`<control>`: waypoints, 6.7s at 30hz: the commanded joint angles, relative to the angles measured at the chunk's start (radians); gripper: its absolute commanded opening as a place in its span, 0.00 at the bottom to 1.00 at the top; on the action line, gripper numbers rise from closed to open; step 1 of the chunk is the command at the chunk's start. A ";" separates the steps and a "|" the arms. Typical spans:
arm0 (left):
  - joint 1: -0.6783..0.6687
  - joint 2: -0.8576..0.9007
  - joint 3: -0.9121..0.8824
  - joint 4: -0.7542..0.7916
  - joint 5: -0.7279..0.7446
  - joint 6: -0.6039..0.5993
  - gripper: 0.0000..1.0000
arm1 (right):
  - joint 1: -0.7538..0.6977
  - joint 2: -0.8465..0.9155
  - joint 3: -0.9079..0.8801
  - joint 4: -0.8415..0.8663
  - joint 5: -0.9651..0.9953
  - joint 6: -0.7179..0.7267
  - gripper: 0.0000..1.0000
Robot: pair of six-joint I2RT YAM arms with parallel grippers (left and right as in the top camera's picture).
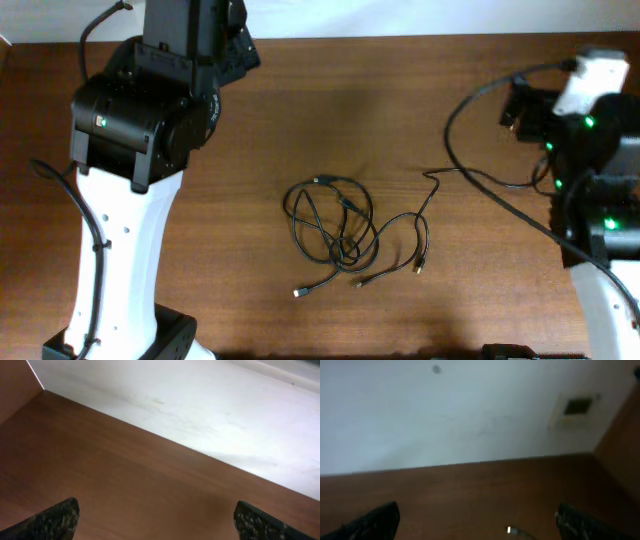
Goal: Untangle cables
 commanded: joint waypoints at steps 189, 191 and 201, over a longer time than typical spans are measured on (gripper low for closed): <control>0.006 -0.065 0.002 -0.063 -0.092 0.016 0.99 | -0.214 1.001 0.573 -0.228 -0.134 0.703 0.04; 0.006 -0.065 0.002 -0.063 -0.092 0.016 0.99 | -0.247 0.969 0.573 -0.378 0.149 0.703 0.04; 0.006 -0.065 0.002 -0.080 -0.092 0.016 0.99 | -0.375 1.029 0.530 -0.439 0.280 0.785 0.04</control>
